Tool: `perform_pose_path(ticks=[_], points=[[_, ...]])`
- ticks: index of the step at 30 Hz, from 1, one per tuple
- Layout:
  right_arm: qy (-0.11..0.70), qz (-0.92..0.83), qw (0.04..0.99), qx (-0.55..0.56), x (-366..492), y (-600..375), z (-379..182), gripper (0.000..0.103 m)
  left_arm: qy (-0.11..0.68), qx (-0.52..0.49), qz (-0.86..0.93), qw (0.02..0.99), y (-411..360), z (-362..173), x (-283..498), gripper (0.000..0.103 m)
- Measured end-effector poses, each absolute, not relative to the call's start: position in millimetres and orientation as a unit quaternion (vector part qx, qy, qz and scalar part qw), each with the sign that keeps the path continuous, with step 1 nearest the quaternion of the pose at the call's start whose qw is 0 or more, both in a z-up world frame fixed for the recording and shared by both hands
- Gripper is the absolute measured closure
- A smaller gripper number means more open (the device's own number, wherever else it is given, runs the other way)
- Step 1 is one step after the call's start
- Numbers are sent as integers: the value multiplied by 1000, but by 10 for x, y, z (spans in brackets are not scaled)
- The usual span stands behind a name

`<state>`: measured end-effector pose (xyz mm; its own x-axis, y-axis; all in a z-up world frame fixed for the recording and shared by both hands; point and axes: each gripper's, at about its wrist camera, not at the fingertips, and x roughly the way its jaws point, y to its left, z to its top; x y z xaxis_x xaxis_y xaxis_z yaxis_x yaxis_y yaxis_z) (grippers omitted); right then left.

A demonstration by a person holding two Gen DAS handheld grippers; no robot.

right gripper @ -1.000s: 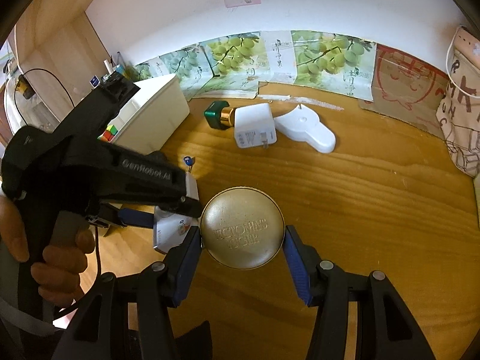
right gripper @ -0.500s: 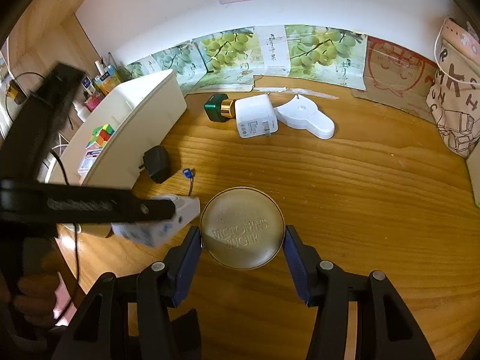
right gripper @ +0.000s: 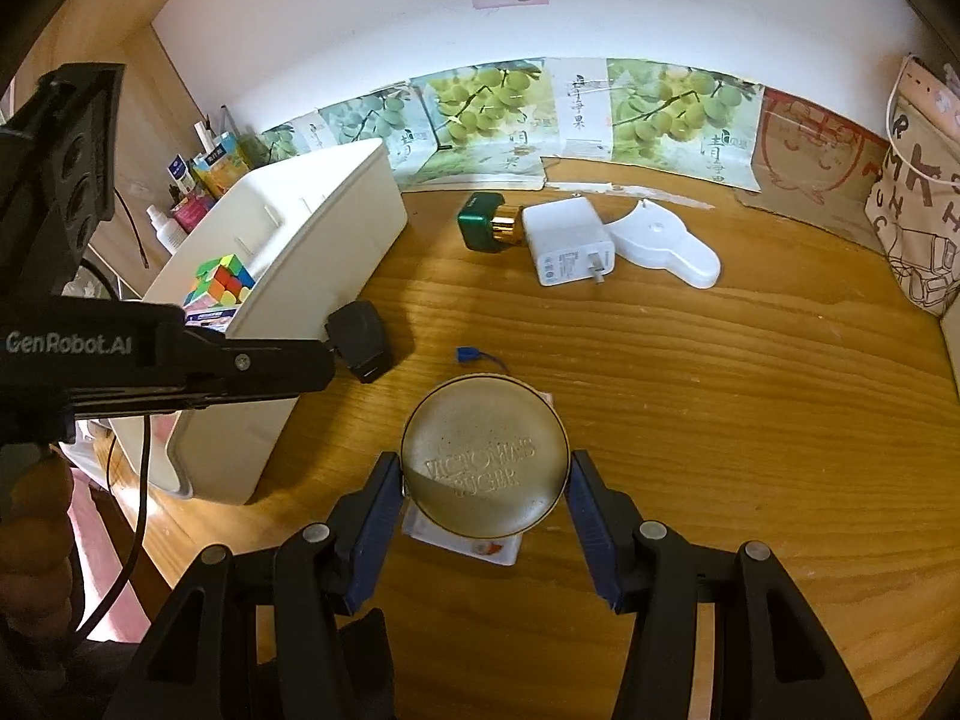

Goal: Organize rigid objects
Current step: 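Carry the lens toy in the left tool and compact in the right tool toward the tray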

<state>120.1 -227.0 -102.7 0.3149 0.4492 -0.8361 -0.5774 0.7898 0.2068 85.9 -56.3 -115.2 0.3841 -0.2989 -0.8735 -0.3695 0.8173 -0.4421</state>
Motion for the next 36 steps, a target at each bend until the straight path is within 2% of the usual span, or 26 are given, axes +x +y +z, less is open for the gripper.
perform_pose_path(ticks=[4,9,11,15,17,19,21,23,36], points=[[488,309,814,-66,1143,-2297,-1012,48,573,-288,18,767,-605,-1212,892,80],[481,295,823,-64,1112,-2416,-986,48,600,-270,20,753,-729,-1329,980,74],[480,288,826,-61,1120,-2495,-987,48,611,-265,20,746,-791,-1385,1013,65],[483,276,829,-56,1183,-2645,-991,48,628,-260,25,733,-901,-1486,1062,59],[484,274,829,-57,1206,-2701,-998,48,633,-265,28,727,-942,-1533,1079,43],[487,274,827,-60,1233,-2762,-1015,48,640,-265,38,720,-982,-1580,1092,34],[491,275,824,-65,1264,-2811,-1039,48,645,-268,46,714,-1018,-1623,1099,32],[494,279,820,-69,1296,-2862,-1066,48,650,-270,57,707,-1057,-1680,1106,22],[505,306,803,-85,1525,-3067,-1189,48,689,-234,110,678,-1351,-1915,1215,22]])
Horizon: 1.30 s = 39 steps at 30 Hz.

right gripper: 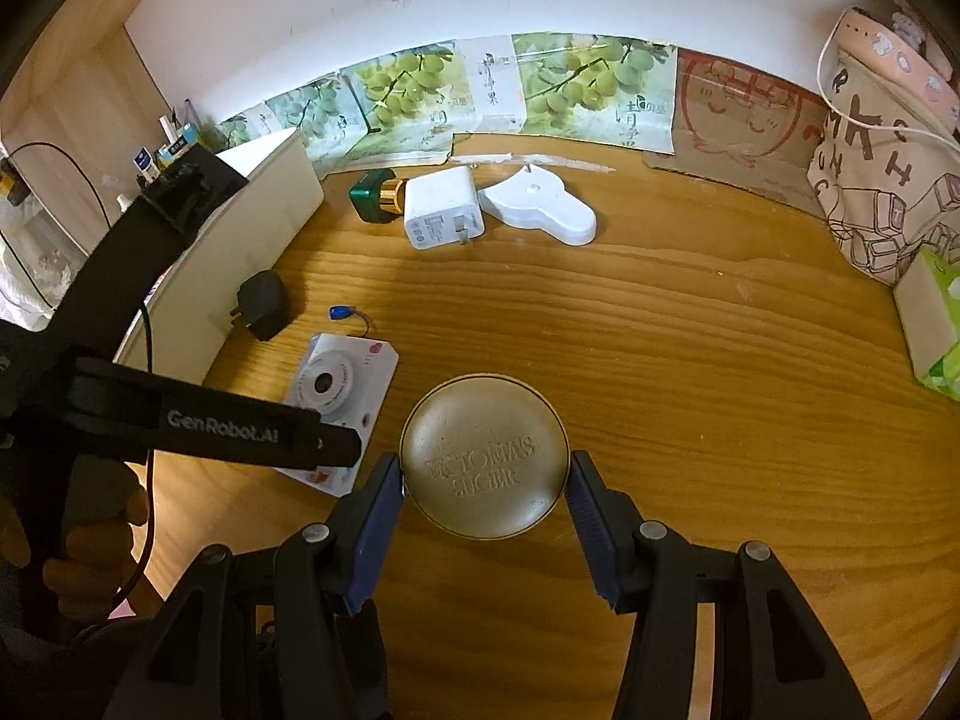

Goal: Organize rigid objects
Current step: 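Carry the lens toy in the left tool and compact in the right tool toward the tray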

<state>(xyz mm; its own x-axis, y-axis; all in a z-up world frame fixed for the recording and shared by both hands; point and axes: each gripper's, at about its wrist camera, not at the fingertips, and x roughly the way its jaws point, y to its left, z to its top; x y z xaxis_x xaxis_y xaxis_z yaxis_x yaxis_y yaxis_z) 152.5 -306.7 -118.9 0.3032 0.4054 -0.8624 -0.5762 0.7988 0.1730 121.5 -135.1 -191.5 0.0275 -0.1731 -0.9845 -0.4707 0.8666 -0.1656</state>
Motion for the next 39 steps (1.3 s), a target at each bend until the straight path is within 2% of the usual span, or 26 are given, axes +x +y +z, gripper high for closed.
perform_pose_path(ticks=[18,21,25,39], points=[[524,309,789,-81,1746,-3291,-1331,48,694,-193,189,667,-1538,-1986,1558,23],[526,309,788,-79,1759,-3298,-1343,48,691,-195,191,669,-1497,-1972,1560,27],[527,309,788,-78,1762,-3304,-1348,48,679,-197,198,679,-1482,-1901,1599,39],[519,301,795,-89,1668,-3268,-1296,48,670,-212,162,693,-1382,-1912,1511,40]])
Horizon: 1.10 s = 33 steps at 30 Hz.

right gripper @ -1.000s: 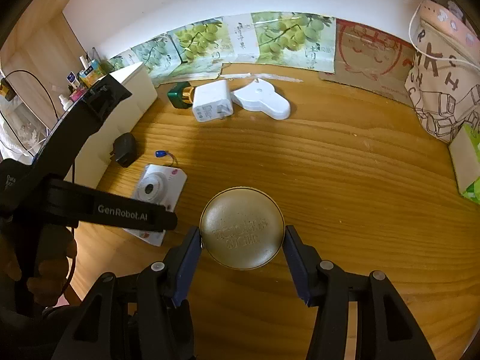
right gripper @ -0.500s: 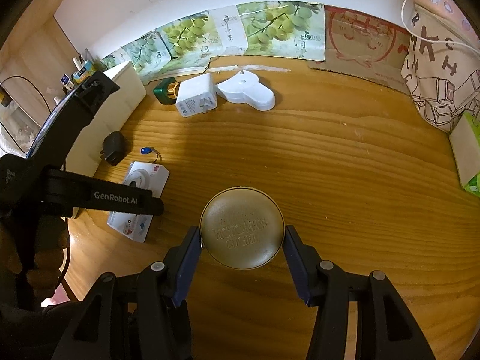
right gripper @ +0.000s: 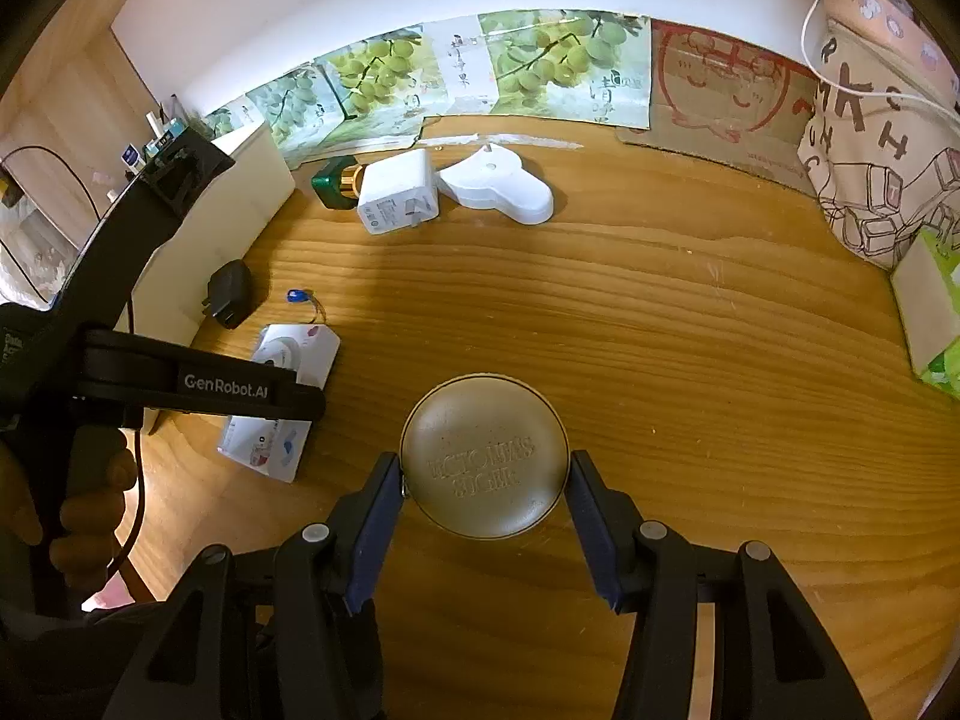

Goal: Organize rigid objects
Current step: 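Carry the lens toy in the left tool and compact in the right tool toward the tray, then open both tools to drop the lens toy and gold compact into the tray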

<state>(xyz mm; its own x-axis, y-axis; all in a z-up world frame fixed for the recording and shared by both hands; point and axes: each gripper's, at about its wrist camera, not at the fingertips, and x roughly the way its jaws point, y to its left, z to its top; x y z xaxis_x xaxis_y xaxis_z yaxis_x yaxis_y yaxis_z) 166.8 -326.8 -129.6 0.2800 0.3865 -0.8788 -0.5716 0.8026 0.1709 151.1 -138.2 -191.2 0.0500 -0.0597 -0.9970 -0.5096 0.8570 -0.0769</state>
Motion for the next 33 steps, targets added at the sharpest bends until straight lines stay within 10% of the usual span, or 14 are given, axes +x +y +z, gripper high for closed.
perform_pose_path(ticks=[33], points=[[419,341,838,-74,1023,-2224,-856,48,345,-187,38,919,-590,-418,752,42]])
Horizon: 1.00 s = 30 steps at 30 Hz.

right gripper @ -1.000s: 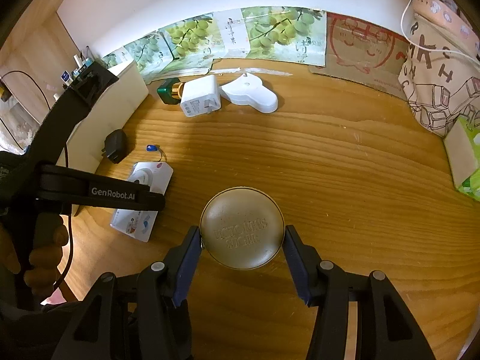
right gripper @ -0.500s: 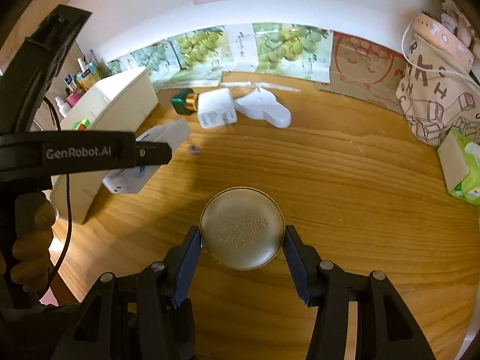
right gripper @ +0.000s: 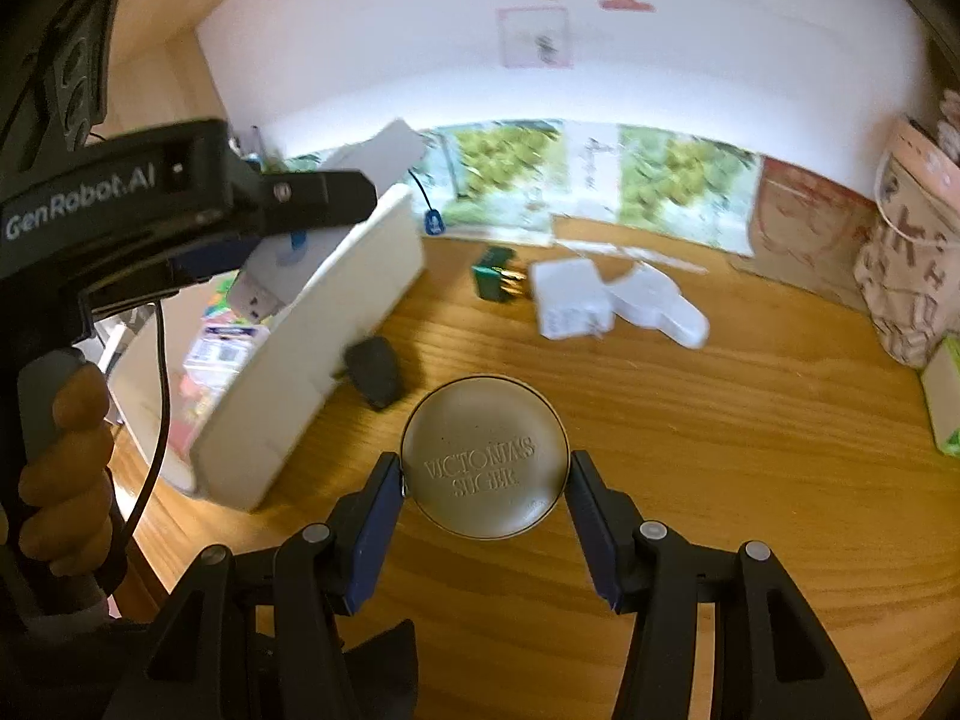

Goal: Organize rigid objects
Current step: 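Open both tools to drop the lens toy and gold compact into the tray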

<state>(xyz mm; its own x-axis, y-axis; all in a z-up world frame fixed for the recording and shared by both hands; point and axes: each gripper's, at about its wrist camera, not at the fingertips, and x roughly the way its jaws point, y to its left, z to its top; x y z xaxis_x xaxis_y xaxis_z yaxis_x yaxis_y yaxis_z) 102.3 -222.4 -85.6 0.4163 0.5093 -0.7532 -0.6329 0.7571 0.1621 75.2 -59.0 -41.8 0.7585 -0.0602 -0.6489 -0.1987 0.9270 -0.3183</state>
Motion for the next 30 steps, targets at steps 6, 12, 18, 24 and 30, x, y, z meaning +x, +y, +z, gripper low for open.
perform_pose_path(ticks=[6,12,18,24,30], points=[[384,374,842,-62,858,-1881,-770,48,315,-174,40,932,-282,-301,522,42],[360,401,841,-53,677,-1507,-746,48,292,-163,60,940,62,-239,277,42],[342,418,841,-44,522,-1201,-753,48,296,-159,81,939,374,-275,131,42],[323,424,845,-41,392,-1000,-739,48,305,-168,115,930,718,-350,16,41],[317,431,844,-34,324,-826,-769,48,327,-178,158,914,1067,-473,-64,41]])
